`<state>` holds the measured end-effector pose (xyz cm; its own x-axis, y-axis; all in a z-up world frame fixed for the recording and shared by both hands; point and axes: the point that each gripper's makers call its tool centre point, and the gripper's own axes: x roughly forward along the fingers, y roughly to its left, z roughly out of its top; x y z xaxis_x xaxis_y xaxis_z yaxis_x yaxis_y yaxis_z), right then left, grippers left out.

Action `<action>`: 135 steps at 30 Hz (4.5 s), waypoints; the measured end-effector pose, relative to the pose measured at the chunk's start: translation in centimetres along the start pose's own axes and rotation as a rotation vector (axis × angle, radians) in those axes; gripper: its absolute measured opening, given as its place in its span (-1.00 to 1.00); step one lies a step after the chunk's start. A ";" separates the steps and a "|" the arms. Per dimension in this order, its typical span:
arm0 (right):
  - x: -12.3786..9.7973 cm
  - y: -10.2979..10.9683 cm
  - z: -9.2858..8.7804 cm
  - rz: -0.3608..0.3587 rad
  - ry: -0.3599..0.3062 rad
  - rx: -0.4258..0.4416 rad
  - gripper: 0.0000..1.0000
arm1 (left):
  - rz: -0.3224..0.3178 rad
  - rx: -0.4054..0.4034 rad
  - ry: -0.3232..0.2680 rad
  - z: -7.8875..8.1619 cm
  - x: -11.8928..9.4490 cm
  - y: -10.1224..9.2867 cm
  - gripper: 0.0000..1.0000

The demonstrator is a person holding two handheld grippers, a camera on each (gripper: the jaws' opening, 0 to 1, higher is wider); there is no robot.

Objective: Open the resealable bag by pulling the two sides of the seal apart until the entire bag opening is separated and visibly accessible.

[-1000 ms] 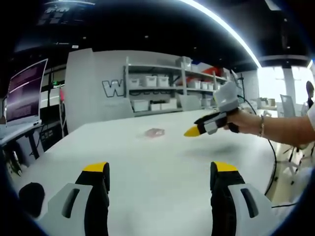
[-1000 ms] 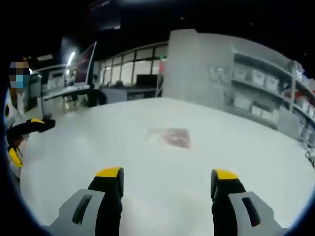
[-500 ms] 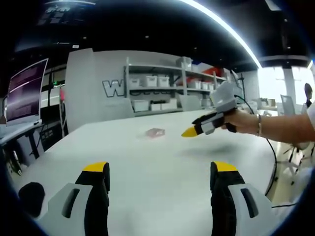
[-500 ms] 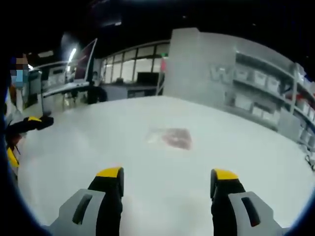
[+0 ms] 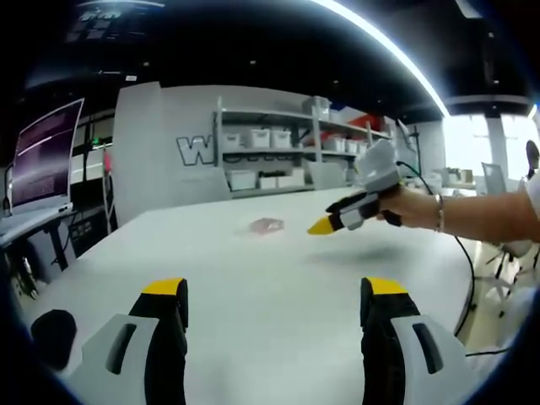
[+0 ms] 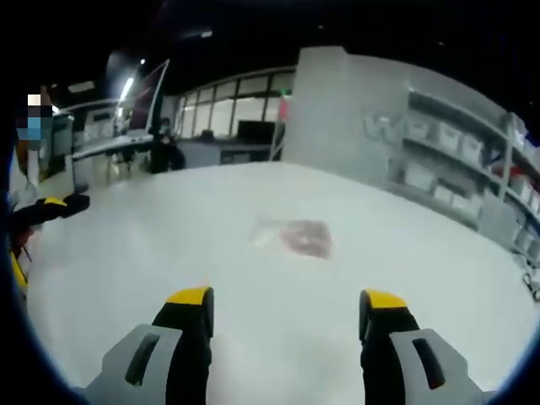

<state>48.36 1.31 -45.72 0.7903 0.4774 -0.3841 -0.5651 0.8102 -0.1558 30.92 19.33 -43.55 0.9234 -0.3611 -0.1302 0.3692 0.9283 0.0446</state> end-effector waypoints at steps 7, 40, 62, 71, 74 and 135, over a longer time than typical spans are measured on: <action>0.5 -0.1 0.0 0.005 0.004 -0.001 0.40 | -0.004 0.000 0.007 -0.3 0.2 -0.2 0.64; 2.5 -1.1 1.0 0.018 0.012 -0.024 0.34 | -0.011 -0.003 0.017 -0.5 0.6 -0.2 0.64; 3.4 -0.7 1.1 0.007 0.031 -0.075 0.30 | -0.015 0.005 0.016 -0.2 0.8 0.0 0.64; 3.6 -0.8 1.0 0.002 0.036 -0.083 0.21 | -0.011 -0.001 0.011 -0.3 0.4 0.1 0.64; 3.6 -0.6 0.9 0.001 0.044 -0.091 0.22 | -0.012 0.001 0.012 -0.3 0.4 0.1 0.65; 7.9 -2.2 2.5 -0.029 0.053 -0.279 0.09 | -0.009 -0.004 0.012 -0.5 0.6 0.8 0.65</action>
<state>56.42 4.16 -46.15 0.7975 0.4310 -0.4221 -0.5918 0.6946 -0.4089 31.76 19.88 -44.08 0.9188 -0.3682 -0.1421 0.3769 0.9254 0.0393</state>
